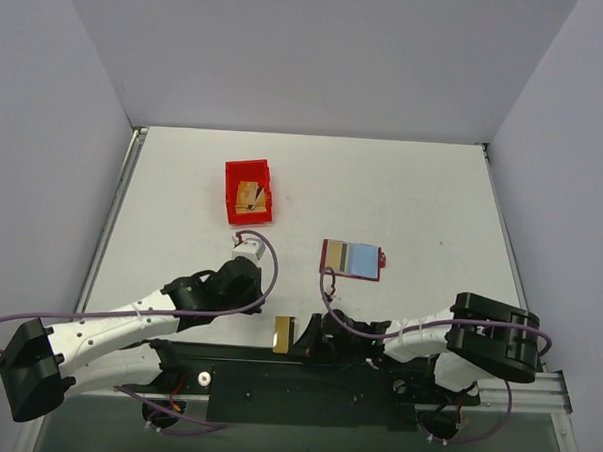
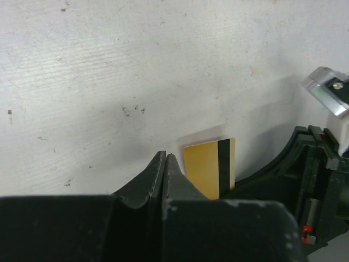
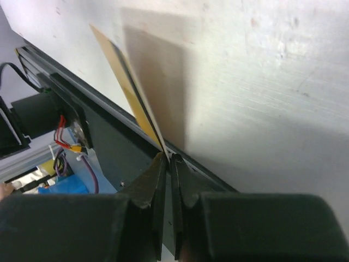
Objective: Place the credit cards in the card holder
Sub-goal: Pick up the credit card at the corner of the board.
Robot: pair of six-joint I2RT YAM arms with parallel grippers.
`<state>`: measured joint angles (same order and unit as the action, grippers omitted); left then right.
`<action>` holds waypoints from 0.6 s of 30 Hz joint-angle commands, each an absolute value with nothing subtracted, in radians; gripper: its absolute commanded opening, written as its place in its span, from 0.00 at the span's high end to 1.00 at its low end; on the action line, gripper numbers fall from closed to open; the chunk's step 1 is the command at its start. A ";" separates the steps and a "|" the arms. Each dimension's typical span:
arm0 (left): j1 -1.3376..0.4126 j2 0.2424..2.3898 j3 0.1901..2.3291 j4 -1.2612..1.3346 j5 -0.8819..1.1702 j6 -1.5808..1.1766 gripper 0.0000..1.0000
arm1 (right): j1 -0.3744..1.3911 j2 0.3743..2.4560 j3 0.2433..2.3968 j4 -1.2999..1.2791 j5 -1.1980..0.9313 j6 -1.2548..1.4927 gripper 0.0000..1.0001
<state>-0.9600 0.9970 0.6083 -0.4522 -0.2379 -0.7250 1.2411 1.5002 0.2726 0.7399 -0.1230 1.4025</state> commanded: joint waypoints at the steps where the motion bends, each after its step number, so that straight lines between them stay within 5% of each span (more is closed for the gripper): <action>1: -0.922 0.953 0.652 -0.417 -0.276 -0.730 0.90 | 1.215 1.384 0.340 0.545 -0.003 1.258 1.00; 7: -0.798 0.876 0.664 -0.345 -0.246 -0.700 0.54 | 1.163 1.214 0.466 0.289 0.025 1.056 1.00; 13: -0.632 0.887 0.707 -0.201 -0.085 -0.629 0.32 | 0.881 1.175 0.543 0.227 -0.182 0.910 1.00; 18: -0.555 0.974 0.745 -0.016 0.168 -0.591 0.27 | 0.683 1.258 0.678 0.281 -0.594 0.767 1.00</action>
